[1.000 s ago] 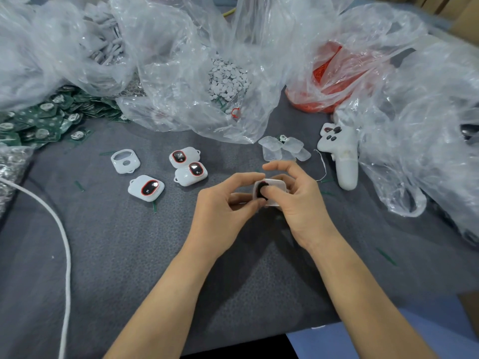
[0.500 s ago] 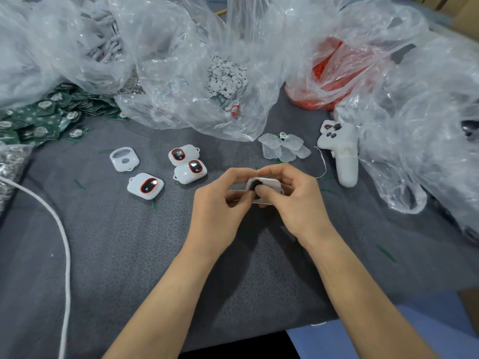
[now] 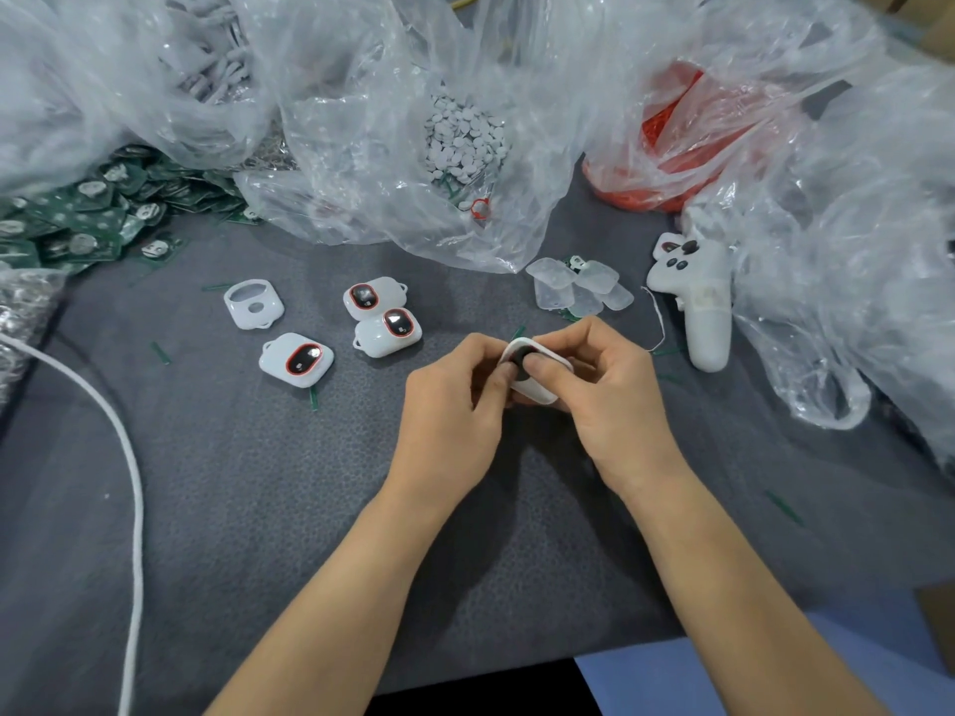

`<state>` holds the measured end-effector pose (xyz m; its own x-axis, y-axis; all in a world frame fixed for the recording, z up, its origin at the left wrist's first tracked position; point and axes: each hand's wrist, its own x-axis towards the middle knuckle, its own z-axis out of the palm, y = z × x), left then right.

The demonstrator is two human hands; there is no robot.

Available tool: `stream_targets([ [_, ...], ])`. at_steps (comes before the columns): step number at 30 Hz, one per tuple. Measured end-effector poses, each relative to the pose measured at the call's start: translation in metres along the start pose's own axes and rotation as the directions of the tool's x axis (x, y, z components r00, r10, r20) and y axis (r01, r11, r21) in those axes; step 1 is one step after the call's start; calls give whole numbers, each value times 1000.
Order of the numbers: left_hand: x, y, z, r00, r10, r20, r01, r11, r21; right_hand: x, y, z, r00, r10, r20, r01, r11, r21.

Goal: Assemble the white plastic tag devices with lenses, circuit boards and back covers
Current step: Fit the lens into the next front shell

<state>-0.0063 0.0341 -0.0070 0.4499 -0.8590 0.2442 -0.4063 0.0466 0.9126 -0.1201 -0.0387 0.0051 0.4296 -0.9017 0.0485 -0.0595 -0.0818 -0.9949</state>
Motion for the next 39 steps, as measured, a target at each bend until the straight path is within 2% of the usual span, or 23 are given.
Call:
stream_targets([
  [10, 0, 2, 1, 1000, 23, 6, -23, 998, 60, 2, 0, 1, 992, 122, -15, -119, 984, 130],
  [17, 0, 4, -1, 997, -77, -15, 75, 991, -107, 3, -2, -4, 988, 141, 66, -152, 965, 213],
  [21, 1, 4, -2, 995, -94, -40, 88, 988, -126, 2, -6, -3, 983, 139, 121, -168, 944, 285],
  [23, 0, 5, -2, 997, -79, -27, 76, 992, -103, 3, -6, -3, 985, 144, 90, -162, 955, 249],
  [26, -1, 6, -1, 999, -47, -18, 46, 998, -40, 1, -7, -1, 992, 122, 40, -126, 987, 99],
  [30, -2, 8, -1, 999, -5, -47, 9, 996, 91, 0, -8, 2, 996, 77, 38, -75, 996, -56],
  [39, -1, 8, -2, 1000, 23, 14, -25, 992, 127, 0, -7, -1, 997, 41, 70, -35, 996, -80],
])
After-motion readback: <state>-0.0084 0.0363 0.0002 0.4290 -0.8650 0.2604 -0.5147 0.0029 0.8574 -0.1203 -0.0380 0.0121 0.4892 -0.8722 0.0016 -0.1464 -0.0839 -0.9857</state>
